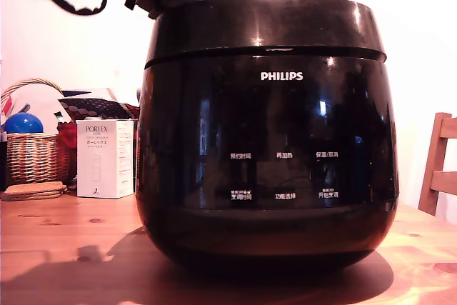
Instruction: Close the rice cooker by pressing the lid down with medium force
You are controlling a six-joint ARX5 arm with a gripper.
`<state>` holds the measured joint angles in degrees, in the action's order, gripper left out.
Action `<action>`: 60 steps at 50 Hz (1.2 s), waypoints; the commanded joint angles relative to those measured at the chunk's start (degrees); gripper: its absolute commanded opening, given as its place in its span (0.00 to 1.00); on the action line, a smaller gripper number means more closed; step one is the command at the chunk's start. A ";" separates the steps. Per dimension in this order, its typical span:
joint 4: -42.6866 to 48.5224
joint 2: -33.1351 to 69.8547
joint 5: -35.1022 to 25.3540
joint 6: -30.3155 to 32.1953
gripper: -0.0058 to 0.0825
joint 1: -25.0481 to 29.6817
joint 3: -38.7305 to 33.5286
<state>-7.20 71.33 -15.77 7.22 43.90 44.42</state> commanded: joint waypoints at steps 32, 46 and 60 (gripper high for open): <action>-3.76 5.44 1.20 -0.39 0.04 0.48 -11.30; -5.38 4.68 1.27 -2.71 0.04 0.46 -6.10; -8.24 3.52 5.99 -2.58 0.04 -3.08 1.49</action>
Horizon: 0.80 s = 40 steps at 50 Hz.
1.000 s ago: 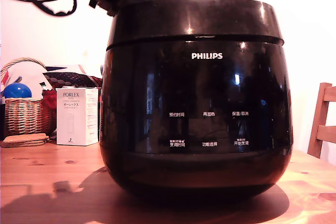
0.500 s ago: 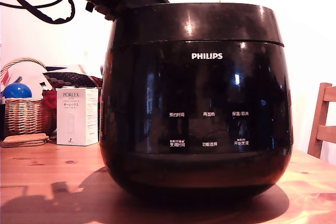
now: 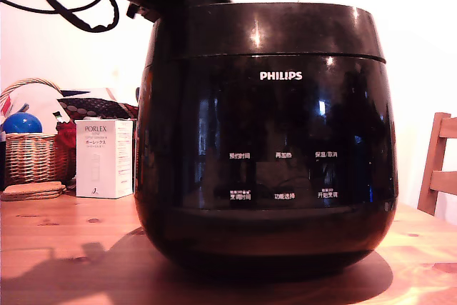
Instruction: Close the rice cooker by pressing the lid down with medium force
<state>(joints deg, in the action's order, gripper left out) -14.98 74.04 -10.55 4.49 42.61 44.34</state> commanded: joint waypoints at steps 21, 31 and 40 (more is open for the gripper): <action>0.70 -2.60 9.86 1.99 0.04 -18.03 7.43; 3.34 -6.14 11.08 1.95 0.04 -27.56 7.43; 5.03 -8.61 11.04 1.03 0.04 -33.64 7.43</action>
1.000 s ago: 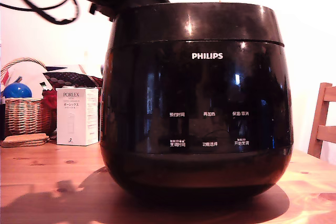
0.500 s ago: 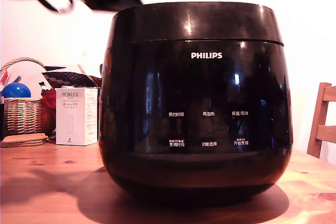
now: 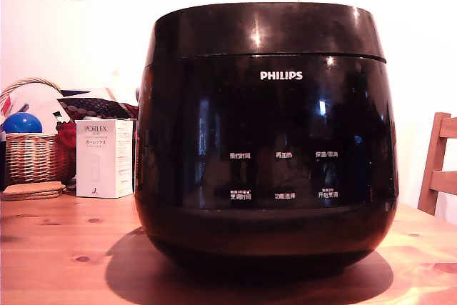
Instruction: Close the rice cooker by pressing the lid down with medium force
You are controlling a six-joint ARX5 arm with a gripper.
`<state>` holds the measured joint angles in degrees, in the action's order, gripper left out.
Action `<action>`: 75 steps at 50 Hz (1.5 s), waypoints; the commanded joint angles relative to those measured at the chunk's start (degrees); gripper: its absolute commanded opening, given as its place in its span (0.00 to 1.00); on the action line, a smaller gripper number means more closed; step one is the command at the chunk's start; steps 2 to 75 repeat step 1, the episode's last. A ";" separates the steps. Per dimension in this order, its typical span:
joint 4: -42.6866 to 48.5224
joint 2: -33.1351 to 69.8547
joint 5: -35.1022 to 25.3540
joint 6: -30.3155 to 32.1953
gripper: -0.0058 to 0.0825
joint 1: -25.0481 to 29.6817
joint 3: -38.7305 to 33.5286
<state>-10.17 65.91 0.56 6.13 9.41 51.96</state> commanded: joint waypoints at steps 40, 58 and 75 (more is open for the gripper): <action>0.33 -0.72 -0.07 -0.66 0.04 -0.81 -0.20; 0.33 -0.72 -0.07 -0.66 0.04 -0.81 -0.20; 0.33 -0.72 -0.07 -0.66 0.04 -0.81 -0.20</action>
